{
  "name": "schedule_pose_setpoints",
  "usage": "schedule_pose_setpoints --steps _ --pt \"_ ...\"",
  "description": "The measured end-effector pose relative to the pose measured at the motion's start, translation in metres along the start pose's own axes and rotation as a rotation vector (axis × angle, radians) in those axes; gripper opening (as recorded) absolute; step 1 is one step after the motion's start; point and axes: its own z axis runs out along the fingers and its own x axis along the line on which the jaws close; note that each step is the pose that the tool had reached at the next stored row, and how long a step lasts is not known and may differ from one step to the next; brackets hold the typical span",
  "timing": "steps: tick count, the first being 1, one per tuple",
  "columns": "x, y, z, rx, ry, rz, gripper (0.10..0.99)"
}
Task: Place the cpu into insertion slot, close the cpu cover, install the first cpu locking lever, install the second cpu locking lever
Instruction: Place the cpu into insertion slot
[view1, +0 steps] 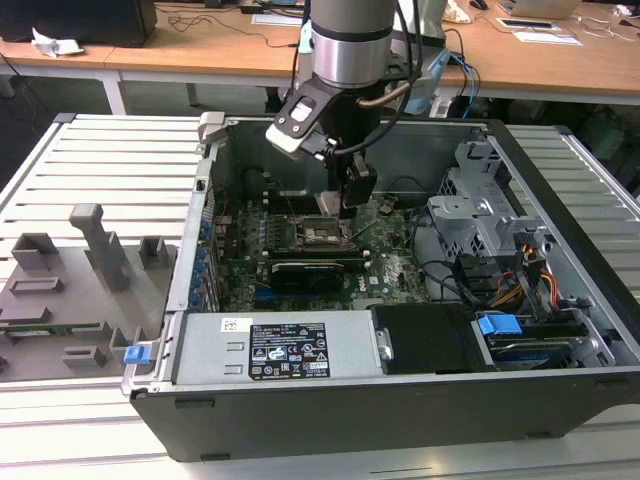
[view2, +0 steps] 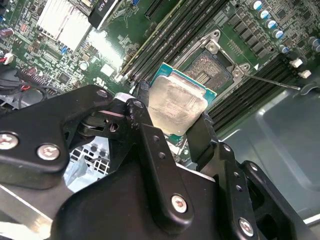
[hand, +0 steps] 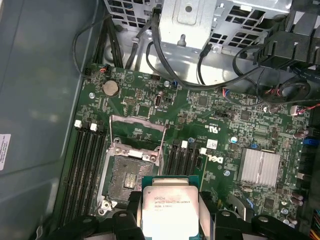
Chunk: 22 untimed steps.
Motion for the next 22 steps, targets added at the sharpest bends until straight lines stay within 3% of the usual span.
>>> schedule_pose_setpoints --steps 22 --pt "0.0 -0.0014 0.0133 0.0 0.0 0.0 0.541"
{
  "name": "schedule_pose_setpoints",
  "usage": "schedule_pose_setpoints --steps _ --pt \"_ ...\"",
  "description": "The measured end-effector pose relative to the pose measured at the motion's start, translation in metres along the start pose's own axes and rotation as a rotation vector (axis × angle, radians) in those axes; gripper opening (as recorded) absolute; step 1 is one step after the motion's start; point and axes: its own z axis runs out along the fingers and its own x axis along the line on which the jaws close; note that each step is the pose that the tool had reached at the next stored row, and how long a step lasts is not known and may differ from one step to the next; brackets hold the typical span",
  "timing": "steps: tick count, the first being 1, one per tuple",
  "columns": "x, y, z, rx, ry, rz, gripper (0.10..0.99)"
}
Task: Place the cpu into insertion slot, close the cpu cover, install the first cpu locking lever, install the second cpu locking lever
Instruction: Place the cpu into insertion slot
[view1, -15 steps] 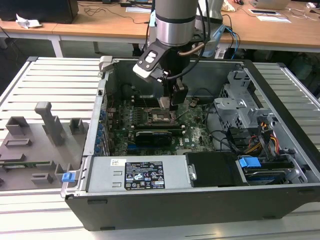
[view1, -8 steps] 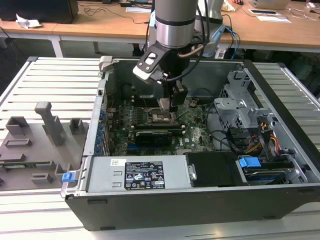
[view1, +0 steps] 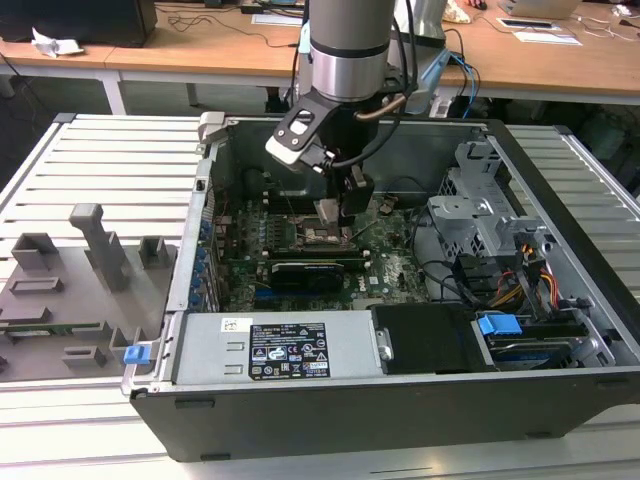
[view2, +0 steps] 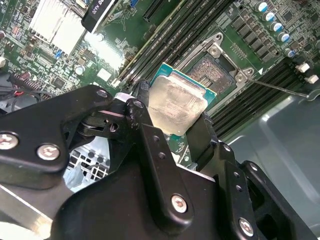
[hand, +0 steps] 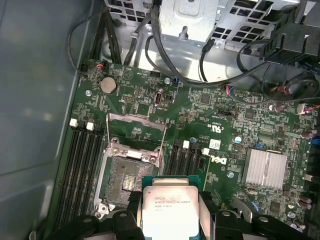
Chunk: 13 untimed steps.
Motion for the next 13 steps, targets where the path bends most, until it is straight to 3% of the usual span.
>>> schedule_pose_setpoints --steps 13 --pt "0.0 -0.0008 0.009 0.0 0.0 0.0 0.541"
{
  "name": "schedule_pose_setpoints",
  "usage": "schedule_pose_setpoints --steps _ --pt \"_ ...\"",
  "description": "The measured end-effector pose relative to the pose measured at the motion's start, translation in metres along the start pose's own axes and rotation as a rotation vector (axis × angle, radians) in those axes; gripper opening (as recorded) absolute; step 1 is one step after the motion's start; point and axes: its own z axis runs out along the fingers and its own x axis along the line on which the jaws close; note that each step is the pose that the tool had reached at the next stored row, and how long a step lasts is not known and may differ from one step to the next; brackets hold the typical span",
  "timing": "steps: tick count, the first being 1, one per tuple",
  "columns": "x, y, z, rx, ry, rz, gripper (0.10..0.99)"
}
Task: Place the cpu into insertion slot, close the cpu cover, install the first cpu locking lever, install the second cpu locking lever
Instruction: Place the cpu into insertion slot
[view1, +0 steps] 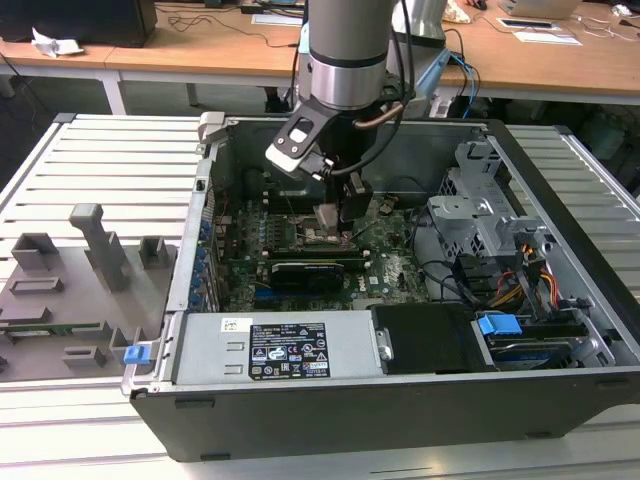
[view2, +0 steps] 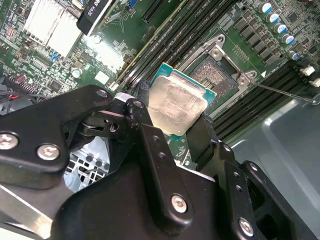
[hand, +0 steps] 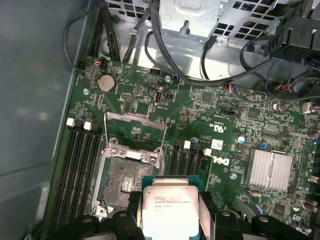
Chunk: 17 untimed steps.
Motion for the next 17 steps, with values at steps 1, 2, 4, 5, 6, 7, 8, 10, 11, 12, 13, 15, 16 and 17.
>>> schedule_pose_setpoints --steps 1,2,4,5,6,7,8,10,11,12,13,15,16,17 --pt "0.0 -0.0002 0.001 0.0 -0.0002 0.001 0.541" --pt "0.0001 -0.0003 0.0019 0.0 -0.0004 0.006 0.541" --pt "0.0007 -0.0005 0.0035 0.0 -0.0013 0.018 0.541" --pt "0.001 -0.0006 0.0045 0.0 -0.0017 0.024 0.541" --pt "0.0014 -0.0007 0.0052 0.0 -0.0022 0.031 0.541" --pt "0.0019 -0.001 0.006 0.0 -0.0026 0.036 0.541" --pt "0.0026 -0.0014 0.0069 0.0 -0.0028 0.04 0.541" --pt "0.0046 -0.0017 0.009 -0.001 -0.0031 0.044 0.541" --pt "0.0057 -0.0017 0.01 -0.001 -0.0032 0.045 0.541" --pt "0.007 -0.0015 0.0113 -0.001 -0.0032 0.045 0.541" --pt "0.008 -0.0014 0.0122 0.0 -0.0032 0.045 0.541" --pt "0.0098 -0.0012 0.0146 -0.001 -0.003 0.045 0.541" --pt "0.0103 -0.0011 0.015 0.0 -0.0032 0.045 0.541" --pt "0.0105 -0.001 0.015 0.0 -0.0033 0.045 0.541"
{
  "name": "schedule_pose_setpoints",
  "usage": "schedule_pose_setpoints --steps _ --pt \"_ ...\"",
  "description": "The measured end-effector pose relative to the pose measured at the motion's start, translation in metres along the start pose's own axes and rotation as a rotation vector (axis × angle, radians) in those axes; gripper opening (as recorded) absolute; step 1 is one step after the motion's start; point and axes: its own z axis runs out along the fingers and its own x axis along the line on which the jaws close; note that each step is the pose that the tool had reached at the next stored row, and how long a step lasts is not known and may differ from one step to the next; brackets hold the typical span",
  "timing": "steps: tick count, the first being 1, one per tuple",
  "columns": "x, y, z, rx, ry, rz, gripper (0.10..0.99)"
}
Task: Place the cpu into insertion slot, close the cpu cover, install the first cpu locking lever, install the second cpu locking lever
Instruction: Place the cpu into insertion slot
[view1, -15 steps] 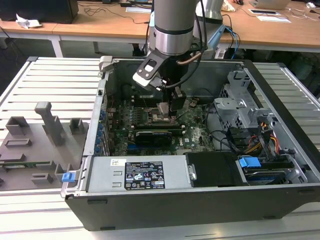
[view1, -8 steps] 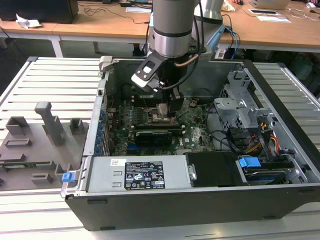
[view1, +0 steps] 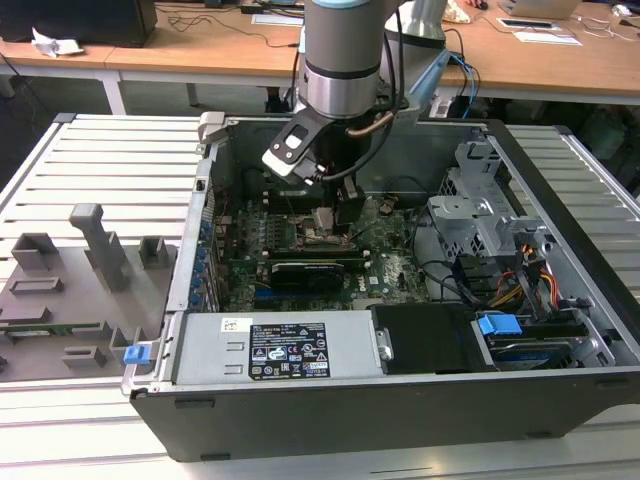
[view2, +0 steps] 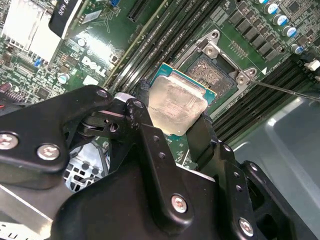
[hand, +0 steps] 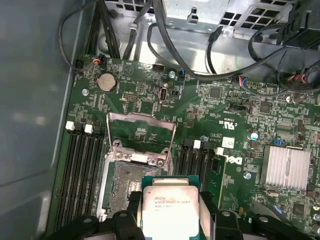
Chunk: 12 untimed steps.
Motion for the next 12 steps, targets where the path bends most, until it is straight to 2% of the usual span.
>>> schedule_pose_setpoints --steps 7,9,12 --pt "0.0032 0.0003 0.0014 0.0 -0.0004 0.007 0.541" --pt "0.0038 0.0003 0.0035 0.0 -0.0004 0.012 0.541" --pt "0.0052 -0.0003 0.0093 -0.001 0.0051 0.013 0.541"
